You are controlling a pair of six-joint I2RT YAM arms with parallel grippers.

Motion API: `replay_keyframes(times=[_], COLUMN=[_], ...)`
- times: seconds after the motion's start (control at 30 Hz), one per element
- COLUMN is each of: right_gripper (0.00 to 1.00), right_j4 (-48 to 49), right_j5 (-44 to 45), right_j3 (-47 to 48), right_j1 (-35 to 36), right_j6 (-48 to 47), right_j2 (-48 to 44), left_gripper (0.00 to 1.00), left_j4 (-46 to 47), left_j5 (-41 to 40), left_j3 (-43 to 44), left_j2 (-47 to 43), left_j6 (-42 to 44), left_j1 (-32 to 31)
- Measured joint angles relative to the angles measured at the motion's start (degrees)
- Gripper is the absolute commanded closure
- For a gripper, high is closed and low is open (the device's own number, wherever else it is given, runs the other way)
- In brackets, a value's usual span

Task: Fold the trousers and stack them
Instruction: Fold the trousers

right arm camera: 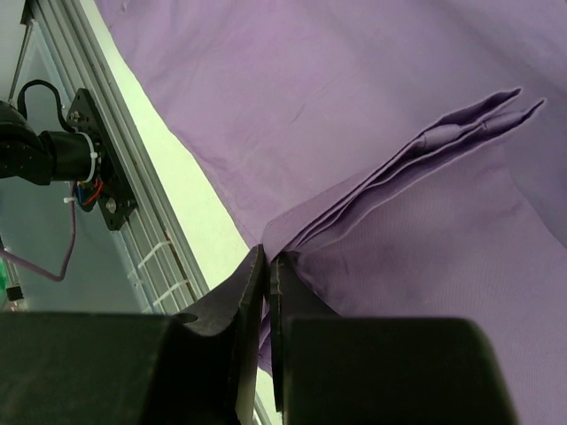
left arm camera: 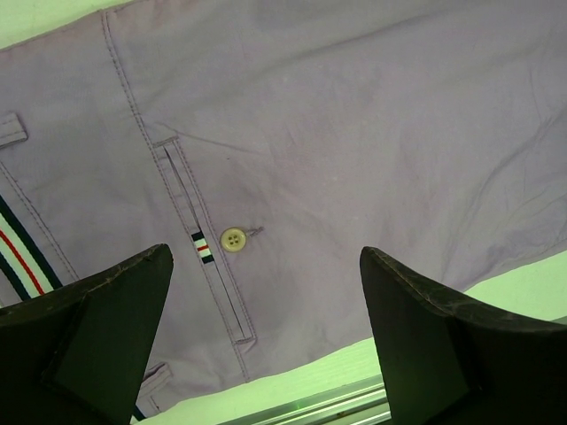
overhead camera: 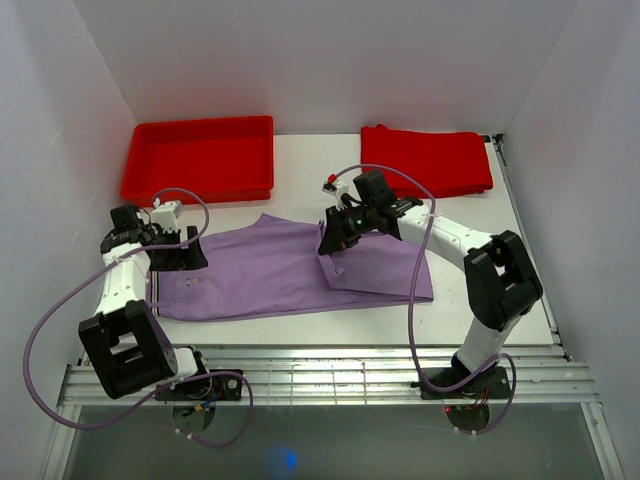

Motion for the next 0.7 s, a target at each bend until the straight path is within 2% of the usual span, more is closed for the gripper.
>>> replay_keyframes(times=[0.7], right_gripper=[0.92], right_j4=[1.31], right_j5=[1.68], right_j3=[6.16], right_j1=[6.05], right_j6=[1.95], right_j2=[8.41], left_gripper=[0.02], left_j4=[1.36], left_j5=[0.02], left_j3=[-1.84], left_j2=[0.85], left_j6=[0.24], left_j1=[0.0])
